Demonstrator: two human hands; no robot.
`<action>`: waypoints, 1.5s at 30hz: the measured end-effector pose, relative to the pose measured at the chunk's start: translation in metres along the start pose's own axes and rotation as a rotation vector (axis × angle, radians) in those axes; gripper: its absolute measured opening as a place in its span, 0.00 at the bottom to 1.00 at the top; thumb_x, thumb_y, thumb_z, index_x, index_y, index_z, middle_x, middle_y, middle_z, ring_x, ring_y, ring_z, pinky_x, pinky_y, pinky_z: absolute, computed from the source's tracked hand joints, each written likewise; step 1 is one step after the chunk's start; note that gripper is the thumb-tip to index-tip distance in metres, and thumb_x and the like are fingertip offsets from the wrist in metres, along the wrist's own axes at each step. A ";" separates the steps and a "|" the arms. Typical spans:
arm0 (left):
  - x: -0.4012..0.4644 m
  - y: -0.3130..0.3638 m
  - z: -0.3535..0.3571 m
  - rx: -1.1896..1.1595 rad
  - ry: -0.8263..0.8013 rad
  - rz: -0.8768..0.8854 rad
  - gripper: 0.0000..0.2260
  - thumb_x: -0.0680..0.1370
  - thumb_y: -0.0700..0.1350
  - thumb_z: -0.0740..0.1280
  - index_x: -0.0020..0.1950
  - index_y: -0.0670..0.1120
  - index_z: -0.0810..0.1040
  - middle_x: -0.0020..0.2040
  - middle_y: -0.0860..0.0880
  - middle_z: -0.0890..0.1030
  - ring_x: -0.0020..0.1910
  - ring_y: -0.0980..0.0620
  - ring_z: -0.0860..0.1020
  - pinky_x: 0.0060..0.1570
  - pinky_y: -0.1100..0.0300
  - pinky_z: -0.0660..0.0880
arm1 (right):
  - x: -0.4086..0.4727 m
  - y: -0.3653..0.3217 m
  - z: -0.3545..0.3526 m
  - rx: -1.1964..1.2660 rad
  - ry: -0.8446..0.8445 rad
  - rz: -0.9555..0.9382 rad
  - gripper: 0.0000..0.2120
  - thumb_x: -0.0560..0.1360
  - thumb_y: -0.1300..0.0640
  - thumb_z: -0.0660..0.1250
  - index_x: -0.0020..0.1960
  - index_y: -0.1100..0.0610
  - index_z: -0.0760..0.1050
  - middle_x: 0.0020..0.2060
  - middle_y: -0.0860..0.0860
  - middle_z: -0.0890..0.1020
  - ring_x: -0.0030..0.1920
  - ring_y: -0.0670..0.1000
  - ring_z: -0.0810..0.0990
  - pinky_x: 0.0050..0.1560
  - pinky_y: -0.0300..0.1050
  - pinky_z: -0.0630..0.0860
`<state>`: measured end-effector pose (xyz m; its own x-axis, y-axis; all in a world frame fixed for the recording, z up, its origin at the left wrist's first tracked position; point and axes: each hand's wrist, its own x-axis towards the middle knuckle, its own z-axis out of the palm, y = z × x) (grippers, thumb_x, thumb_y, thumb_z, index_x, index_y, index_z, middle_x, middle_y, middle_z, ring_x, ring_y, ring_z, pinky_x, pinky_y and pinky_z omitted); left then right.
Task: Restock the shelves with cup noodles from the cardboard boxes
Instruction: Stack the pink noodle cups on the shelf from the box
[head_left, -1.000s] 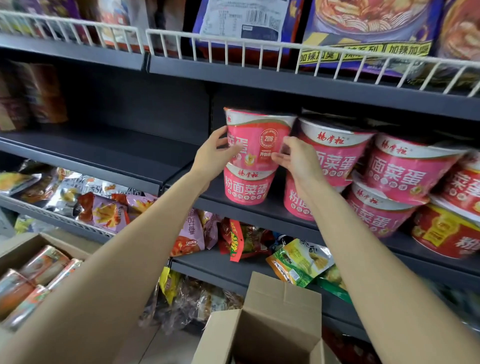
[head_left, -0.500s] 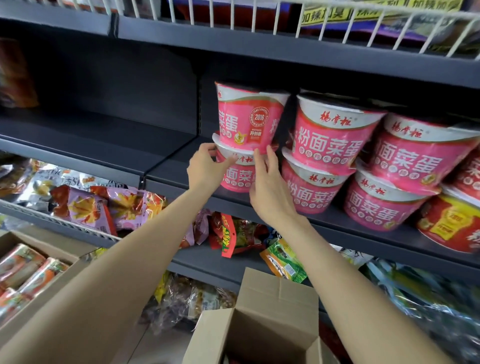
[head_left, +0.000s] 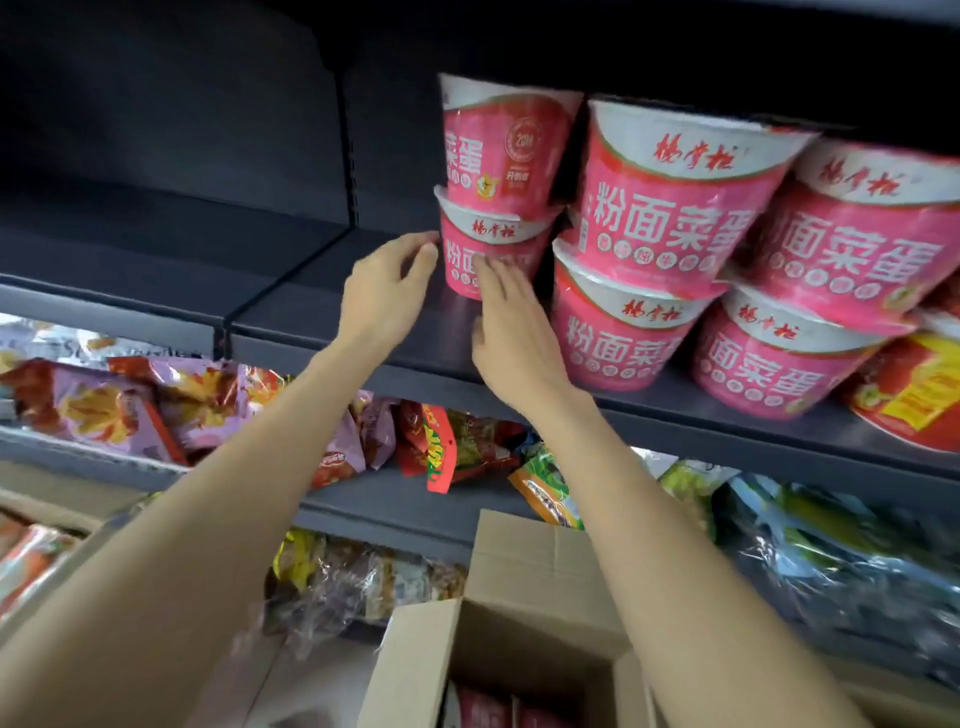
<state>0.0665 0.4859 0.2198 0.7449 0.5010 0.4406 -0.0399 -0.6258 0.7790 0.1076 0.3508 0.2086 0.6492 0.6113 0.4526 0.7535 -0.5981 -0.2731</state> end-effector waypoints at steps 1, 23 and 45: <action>-0.024 -0.003 -0.006 -0.035 0.062 0.067 0.14 0.81 0.48 0.57 0.64 0.51 0.76 0.60 0.55 0.79 0.58 0.59 0.75 0.56 0.66 0.68 | -0.022 -0.002 0.002 0.047 0.066 -0.043 0.28 0.77 0.66 0.61 0.75 0.61 0.57 0.74 0.57 0.62 0.75 0.55 0.57 0.74 0.45 0.54; -0.375 -0.172 0.099 0.348 -0.521 -0.613 0.25 0.75 0.57 0.65 0.71 0.53 0.66 0.64 0.48 0.73 0.62 0.43 0.72 0.56 0.50 0.71 | -0.359 0.083 0.232 -0.087 -0.799 0.320 0.29 0.72 0.56 0.69 0.71 0.56 0.65 0.63 0.54 0.73 0.63 0.57 0.70 0.62 0.49 0.67; -0.375 -0.181 0.110 0.322 -0.428 -0.544 0.19 0.73 0.55 0.59 0.63 0.62 0.75 0.38 0.49 0.83 0.42 0.43 0.81 0.40 0.49 0.75 | -0.400 0.139 0.407 -0.246 -0.876 0.037 0.57 0.48 0.31 0.75 0.71 0.55 0.68 0.51 0.63 0.80 0.48 0.62 0.80 0.53 0.58 0.76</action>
<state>-0.1326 0.3454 -0.1355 0.7998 0.5544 -0.2300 0.5536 -0.5334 0.6395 -0.0046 0.2343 -0.3559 0.5947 0.7046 -0.3871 0.7524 -0.6574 -0.0407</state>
